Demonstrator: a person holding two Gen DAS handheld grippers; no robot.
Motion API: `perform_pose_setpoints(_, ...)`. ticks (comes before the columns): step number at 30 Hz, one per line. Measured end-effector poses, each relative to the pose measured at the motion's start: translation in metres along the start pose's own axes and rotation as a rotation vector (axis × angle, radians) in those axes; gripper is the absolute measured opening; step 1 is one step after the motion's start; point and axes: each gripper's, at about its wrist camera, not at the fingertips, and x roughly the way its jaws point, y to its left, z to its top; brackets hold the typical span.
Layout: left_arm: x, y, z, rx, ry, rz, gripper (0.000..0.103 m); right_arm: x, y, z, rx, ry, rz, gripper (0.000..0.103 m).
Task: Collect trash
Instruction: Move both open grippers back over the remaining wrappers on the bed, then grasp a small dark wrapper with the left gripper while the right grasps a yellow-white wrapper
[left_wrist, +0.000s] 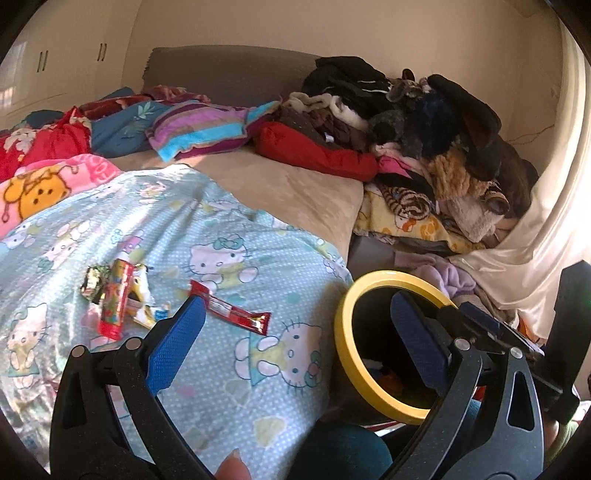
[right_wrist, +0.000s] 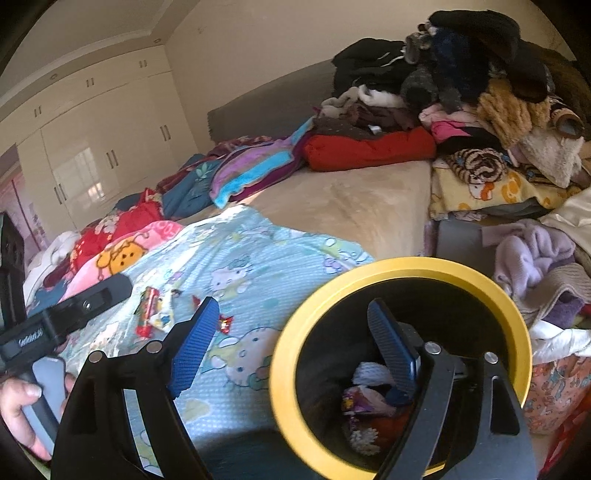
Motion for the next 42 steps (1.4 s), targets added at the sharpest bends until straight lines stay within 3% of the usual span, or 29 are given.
perform_pose_setpoints(27,-0.024,0.082,0.013,-0.128,-0.071,0.128,0.092,0.028,0.099,-0.020,-0.178,0.075,0.144,0.082)
perform_pose_setpoints(35,-0.028,0.122,0.014,-0.197,-0.088,0.181,0.092,0.056,0.128,-0.030,-0.234,0.125,0.154,0.082)
perform_pose_setpoints(42,-0.023,0.168,0.004,-0.276,-0.057,0.241,0.092,0.096,0.145,-0.033,-0.239,0.188,0.169,0.082)
